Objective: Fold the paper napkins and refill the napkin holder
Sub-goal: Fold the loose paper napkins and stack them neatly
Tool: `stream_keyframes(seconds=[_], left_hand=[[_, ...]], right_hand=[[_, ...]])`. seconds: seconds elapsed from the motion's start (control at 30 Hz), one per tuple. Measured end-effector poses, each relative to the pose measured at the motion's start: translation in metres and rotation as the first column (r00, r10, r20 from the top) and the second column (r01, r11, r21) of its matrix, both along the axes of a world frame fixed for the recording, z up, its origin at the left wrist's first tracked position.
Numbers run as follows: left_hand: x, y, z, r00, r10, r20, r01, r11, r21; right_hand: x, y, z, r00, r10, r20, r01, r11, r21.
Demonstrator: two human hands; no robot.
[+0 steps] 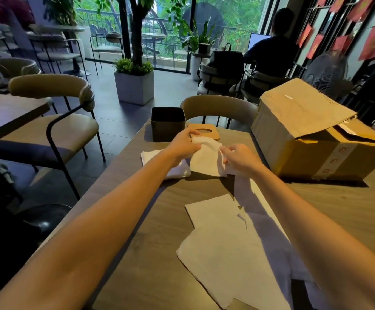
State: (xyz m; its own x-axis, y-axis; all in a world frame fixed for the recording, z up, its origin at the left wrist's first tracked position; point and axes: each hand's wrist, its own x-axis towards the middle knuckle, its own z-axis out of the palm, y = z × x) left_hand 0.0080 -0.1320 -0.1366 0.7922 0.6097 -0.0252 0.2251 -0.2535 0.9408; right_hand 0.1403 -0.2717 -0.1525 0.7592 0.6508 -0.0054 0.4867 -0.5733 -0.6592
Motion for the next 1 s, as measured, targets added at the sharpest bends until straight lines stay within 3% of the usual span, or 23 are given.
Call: stream_keyframes(seconds=[0.13,0.37,0.73,1.0], left_hand=[[-0.017,0.008,0.002,0.999,0.001,0.045,0.003,0.997,-0.074],[-0.055,0.032,0.001,0.986,0.164,0.016,-0.165,0.986,0.041],[-0.104,0.052,-0.022,0.942,0.335,-0.029,-0.317,0.915,0.251],[-0.108,0.043,-0.042,0.934,0.352,-0.059,-0.293,0.85,0.437]], right_hand=[[-0.01,0.011,0.008,0.995,0.064,-0.073,-0.056,0.993,0.102],[-0.035,0.045,0.016,0.988,0.134,-0.082,-0.103,0.947,0.305],[-0.076,0.091,-0.005,0.984,0.17,0.058,-0.18,0.95,0.256],[-0.08,0.092,-0.016,0.984,0.157,0.085,-0.171,0.966,0.195]])
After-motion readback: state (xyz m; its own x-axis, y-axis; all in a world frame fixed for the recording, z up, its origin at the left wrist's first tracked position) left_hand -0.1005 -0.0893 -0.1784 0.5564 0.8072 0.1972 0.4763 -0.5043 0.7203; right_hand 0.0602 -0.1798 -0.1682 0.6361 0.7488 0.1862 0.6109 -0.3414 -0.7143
